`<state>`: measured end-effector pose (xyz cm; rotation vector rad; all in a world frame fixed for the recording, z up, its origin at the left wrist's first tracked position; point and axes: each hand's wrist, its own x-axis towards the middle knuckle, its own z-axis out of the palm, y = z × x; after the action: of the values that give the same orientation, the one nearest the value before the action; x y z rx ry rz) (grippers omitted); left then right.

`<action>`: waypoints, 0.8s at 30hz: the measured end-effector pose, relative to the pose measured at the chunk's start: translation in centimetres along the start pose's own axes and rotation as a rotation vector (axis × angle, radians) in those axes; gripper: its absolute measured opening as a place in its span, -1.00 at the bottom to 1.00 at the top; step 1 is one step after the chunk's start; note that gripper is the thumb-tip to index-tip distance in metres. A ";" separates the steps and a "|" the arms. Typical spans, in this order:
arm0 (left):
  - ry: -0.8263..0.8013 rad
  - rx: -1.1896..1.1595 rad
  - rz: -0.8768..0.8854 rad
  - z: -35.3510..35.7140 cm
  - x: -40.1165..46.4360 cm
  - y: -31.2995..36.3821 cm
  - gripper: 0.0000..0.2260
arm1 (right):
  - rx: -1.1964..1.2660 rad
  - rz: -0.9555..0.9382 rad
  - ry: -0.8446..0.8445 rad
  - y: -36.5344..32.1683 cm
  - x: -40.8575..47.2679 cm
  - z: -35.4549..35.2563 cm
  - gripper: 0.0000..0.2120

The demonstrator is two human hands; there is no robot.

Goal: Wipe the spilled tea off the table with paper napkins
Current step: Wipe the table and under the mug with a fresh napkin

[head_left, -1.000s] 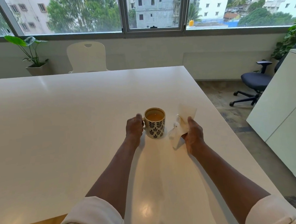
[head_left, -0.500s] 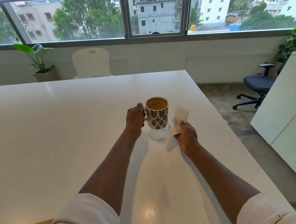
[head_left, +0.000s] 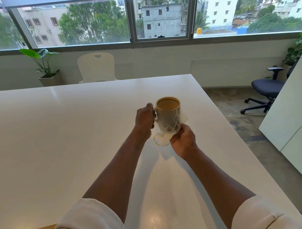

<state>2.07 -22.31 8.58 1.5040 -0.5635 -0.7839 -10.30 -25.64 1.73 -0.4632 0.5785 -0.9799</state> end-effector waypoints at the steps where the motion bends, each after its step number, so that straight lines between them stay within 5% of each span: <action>1: -0.002 0.000 0.001 0.1 0.0 0.1 -0.68 | 0.003 0.010 -0.006 0.1 0.1 -0.1 -0.58; 12: 0.020 0.058 0.042 0.3 -0.2 0.6 -0.66 | 0.051 0.158 -0.170 1.5 0.4 -0.4 -0.70; 24: 0.064 0.072 0.063 -1.8 -0.1 0.2 -0.63 | -0.142 0.317 -0.236 1.8 -0.4 -2.2 -0.55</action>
<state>3.37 -21.07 8.79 1.5645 -0.5931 -0.6706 -10.76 -24.63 -0.91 -0.5840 0.4912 -0.5746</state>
